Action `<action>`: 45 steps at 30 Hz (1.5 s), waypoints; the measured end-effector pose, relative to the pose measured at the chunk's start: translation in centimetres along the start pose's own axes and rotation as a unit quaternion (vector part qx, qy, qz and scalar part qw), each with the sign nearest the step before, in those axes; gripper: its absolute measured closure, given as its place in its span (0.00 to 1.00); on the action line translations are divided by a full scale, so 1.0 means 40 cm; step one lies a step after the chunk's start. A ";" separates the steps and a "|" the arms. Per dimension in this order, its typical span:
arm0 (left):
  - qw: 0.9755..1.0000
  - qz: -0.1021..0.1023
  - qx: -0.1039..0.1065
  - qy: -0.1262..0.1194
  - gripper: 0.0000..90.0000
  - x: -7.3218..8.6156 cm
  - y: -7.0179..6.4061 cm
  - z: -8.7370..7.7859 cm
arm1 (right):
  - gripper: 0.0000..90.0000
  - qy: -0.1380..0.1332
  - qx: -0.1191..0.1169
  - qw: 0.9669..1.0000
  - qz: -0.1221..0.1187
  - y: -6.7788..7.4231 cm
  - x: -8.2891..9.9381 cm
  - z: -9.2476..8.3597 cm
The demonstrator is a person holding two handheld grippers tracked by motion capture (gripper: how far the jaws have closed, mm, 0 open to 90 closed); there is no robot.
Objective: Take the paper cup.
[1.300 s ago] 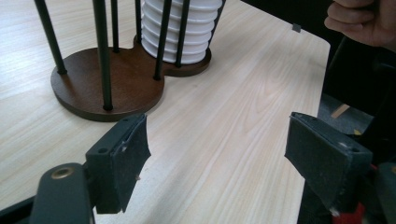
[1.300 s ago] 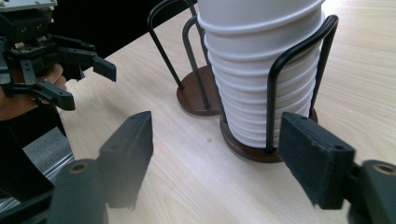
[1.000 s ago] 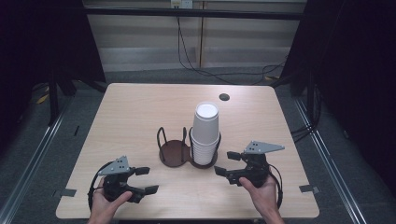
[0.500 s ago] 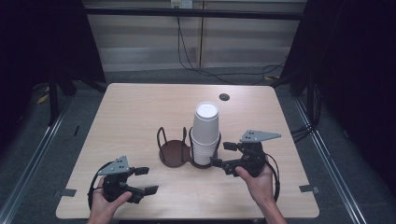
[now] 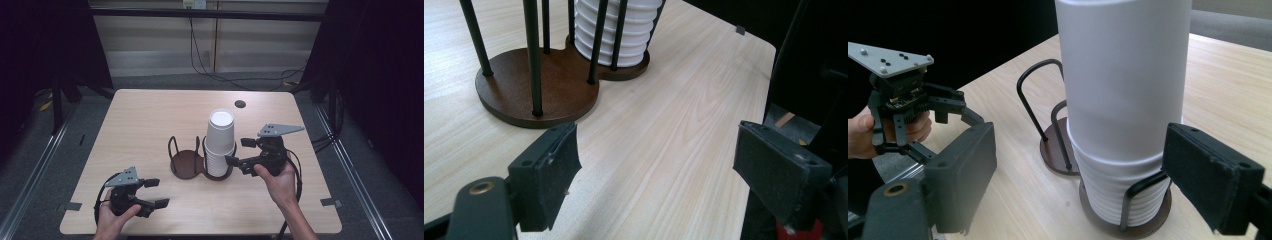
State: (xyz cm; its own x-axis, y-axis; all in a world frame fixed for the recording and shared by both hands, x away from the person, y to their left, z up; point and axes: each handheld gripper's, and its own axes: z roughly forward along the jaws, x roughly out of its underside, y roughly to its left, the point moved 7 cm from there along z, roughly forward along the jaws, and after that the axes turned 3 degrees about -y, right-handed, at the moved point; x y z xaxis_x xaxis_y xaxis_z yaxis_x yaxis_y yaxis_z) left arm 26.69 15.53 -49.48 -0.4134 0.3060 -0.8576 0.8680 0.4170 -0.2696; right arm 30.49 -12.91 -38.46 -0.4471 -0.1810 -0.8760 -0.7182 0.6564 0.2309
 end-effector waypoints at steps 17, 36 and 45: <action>1.000 -0.004 -0.005 0.004 0.21 0.003 0.001 0.003 | 0.16 0.002 -0.004 1.000 0.001 -0.029 -0.101 0.011; 1.000 -0.003 0.000 0.008 0.21 0.005 -0.001 0.006 | 0.16 0.027 0.016 0.999 -0.007 -0.052 -0.137 0.113; 1.000 -0.003 0.000 0.007 0.21 0.005 -0.001 0.008 | 0.16 0.034 0.022 0.999 -0.016 -0.053 -0.137 0.134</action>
State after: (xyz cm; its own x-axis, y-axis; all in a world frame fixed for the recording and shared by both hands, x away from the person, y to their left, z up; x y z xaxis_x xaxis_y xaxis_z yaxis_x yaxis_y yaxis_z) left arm 26.65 15.29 -49.77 -0.4222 0.3166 -0.8494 0.8656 0.4190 -0.2741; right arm 37.29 -9.39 -36.42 -0.4605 -0.2500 -0.8517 -0.7095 0.6802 0.1840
